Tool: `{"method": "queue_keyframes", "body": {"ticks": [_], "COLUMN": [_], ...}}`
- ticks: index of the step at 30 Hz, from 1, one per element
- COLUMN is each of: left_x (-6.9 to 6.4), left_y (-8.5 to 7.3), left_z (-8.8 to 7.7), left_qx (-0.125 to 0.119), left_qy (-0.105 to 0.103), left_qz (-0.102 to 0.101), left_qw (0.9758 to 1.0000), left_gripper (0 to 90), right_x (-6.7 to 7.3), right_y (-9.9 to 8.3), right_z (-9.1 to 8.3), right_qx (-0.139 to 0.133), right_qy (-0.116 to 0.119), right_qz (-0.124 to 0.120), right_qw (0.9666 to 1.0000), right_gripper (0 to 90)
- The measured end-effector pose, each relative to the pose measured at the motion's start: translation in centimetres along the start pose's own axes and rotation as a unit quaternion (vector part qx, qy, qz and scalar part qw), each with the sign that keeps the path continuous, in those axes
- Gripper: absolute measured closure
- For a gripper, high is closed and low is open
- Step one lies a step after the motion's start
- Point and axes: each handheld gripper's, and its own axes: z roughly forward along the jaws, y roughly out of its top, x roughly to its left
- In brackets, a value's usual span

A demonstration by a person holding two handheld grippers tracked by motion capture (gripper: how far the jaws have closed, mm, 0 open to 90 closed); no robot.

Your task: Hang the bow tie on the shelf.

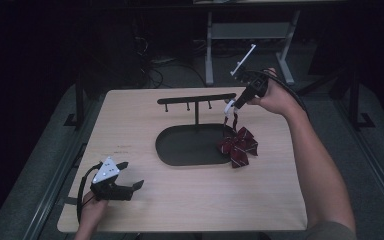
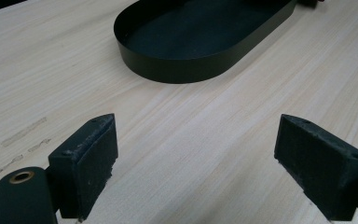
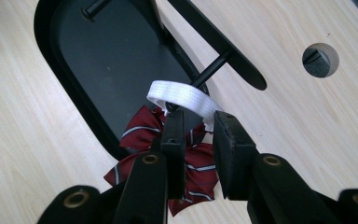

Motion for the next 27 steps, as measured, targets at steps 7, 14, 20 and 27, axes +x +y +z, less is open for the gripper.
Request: {"method": "queue_keyframes", "body": {"ticks": [7,14,20,27], "left_x": [-0.1,-0.2,-0.3,-0.2], "left_y": [0.0,0.1,0.1,0.0], "left_z": [0.0,0.1,0.2,0.1], "left_qx": [-0.003,0.0,0.002,0.005], "left_qy": [0.0,-0.002,-0.002,-0.001], "left_qz": [-0.001,0.002,0.002,0.004], "left_qw": [1.0,1.0,1.0,1.0], "left_gripper": [13.0,13.0,13.0,13.0], "right_x": [-0.2,-0.2,-0.1,0.3], "right_y": [-0.9,-2.7,-3.8,-4.9], "right_z": [-0.1,0.0,-0.2,-0.4], "right_qx": [-0.008,-0.014,-0.025,-0.025], "right_qy": [0.009,0.025,0.034,0.037], "right_qz": [0.007,0.014,0.005,0.008], "right_qw": [0.9999,0.9995,0.9991,0.999], "right_gripper": [72.6,69.9,66.1,64.1]}}
